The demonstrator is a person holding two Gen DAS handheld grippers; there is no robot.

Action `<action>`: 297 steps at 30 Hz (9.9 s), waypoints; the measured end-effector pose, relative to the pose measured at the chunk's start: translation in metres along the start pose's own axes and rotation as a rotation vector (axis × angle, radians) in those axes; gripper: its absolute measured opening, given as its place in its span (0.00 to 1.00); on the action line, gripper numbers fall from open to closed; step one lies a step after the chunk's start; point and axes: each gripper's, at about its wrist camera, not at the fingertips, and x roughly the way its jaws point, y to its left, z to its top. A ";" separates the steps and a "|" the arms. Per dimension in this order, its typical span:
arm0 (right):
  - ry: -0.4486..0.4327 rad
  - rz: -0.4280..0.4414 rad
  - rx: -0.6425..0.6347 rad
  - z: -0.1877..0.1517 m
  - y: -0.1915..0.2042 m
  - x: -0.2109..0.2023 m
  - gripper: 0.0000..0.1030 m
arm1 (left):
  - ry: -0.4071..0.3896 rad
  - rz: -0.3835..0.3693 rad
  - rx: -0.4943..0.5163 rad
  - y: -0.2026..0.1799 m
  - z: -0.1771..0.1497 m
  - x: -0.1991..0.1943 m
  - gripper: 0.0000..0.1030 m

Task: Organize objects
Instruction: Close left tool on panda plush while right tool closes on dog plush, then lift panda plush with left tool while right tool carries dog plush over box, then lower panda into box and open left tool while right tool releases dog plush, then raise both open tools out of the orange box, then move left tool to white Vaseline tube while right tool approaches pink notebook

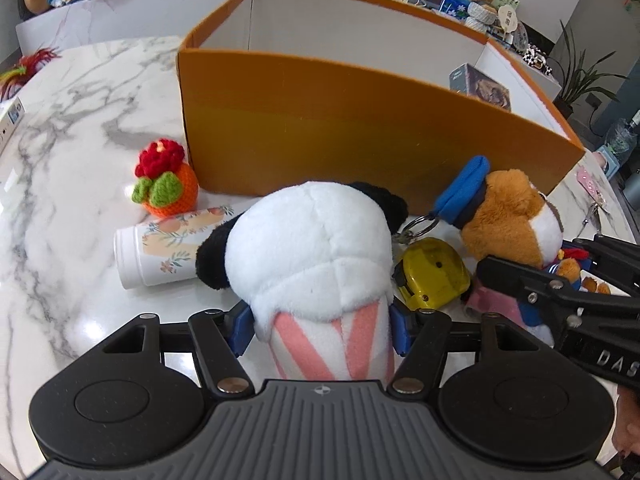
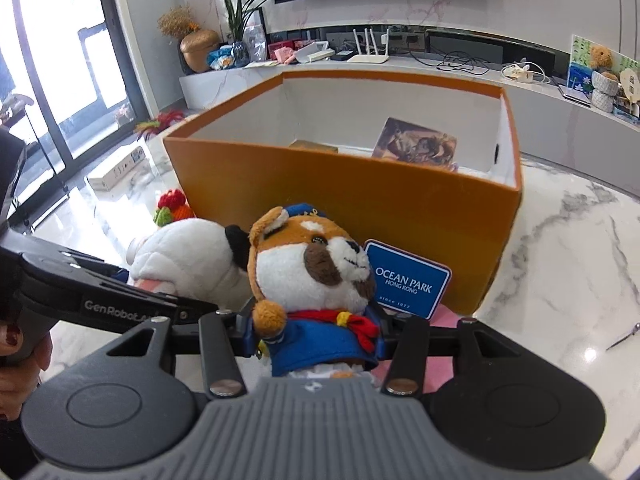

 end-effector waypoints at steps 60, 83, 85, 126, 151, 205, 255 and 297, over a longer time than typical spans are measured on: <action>-0.309 -0.012 0.079 0.015 0.027 -0.133 0.51 | -0.375 0.003 0.015 0.011 0.022 -0.143 0.68; -0.436 -0.067 0.108 0.089 0.024 -0.110 0.52 | -0.433 0.001 -0.024 -0.005 0.105 -0.108 0.68; -0.441 -0.067 0.133 0.100 0.016 -0.096 0.52 | -0.429 0.001 -0.020 -0.004 0.120 -0.094 0.68; -0.161 -0.228 0.467 0.138 -0.050 0.095 0.53 | -0.194 0.139 -0.057 0.007 0.185 0.048 0.68; 0.379 -0.197 0.097 0.194 -0.089 0.168 0.54 | -0.026 0.274 0.144 -0.026 0.191 0.075 0.70; 0.246 -0.149 0.047 0.174 -0.044 0.037 0.83 | -0.078 0.193 0.113 -0.029 0.174 -0.028 0.85; 0.073 -0.131 0.125 -0.024 0.038 -0.019 0.96 | -0.071 0.142 0.136 0.046 0.023 -0.022 0.85; 0.042 -0.194 0.146 -0.020 0.017 -0.025 0.96 | 0.061 0.034 0.009 0.064 0.021 -0.004 0.86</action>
